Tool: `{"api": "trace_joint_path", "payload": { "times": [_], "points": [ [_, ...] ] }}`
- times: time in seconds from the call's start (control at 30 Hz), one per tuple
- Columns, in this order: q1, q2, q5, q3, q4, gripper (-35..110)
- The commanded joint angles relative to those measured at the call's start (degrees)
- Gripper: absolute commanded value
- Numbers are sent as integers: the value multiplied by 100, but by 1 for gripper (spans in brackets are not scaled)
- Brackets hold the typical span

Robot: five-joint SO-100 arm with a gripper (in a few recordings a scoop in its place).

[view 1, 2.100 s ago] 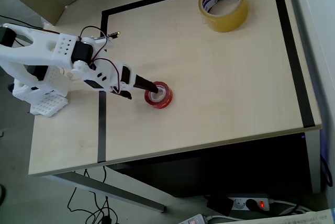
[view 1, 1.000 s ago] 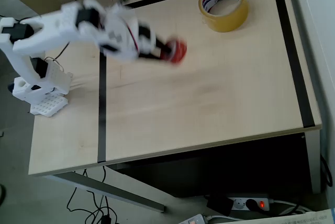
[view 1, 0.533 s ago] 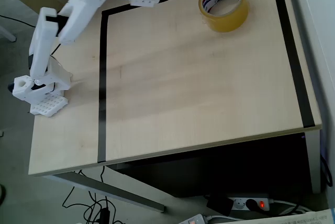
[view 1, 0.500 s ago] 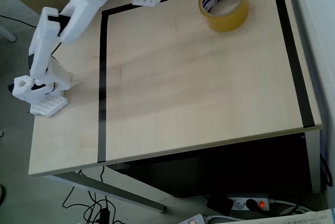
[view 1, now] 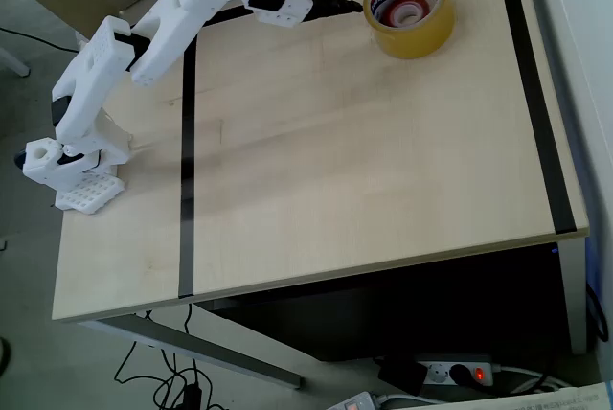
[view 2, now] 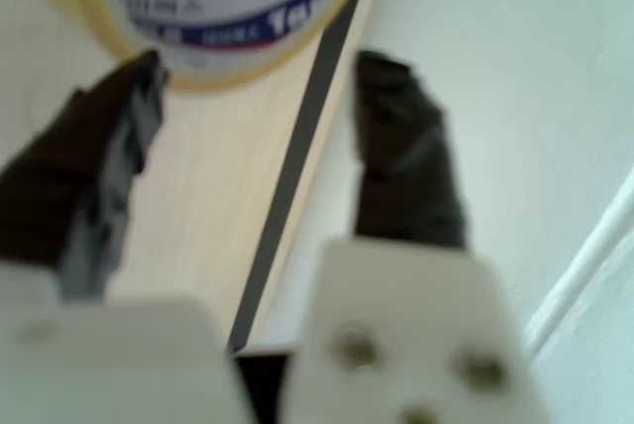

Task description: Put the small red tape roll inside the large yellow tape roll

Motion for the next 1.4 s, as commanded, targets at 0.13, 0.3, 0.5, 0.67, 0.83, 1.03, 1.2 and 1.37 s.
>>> {"api": "trace_joint_path", "payload": {
  "times": [0.13, 0.3, 0.5, 0.67, 0.83, 1.03, 1.2, 1.37],
  "points": [
    [536, 299, -26, -1582, 1230, 15],
    [1301, 1222, -202, -1916, 2619, 0],
    [1670, 4685, -62, 378, 2909, 0],
    [1310, 7805, -97, 4307, 2197, 0],
    [1617, 11391, -62, 10872, -2276, 0],
    [1318, 12867, -53, 13570, -3243, 0],
    [1397, 15082, -53, 15319, -2769, 0],
    [1802, 16022, -26, 16427, -1960, 0]
  ]
}}
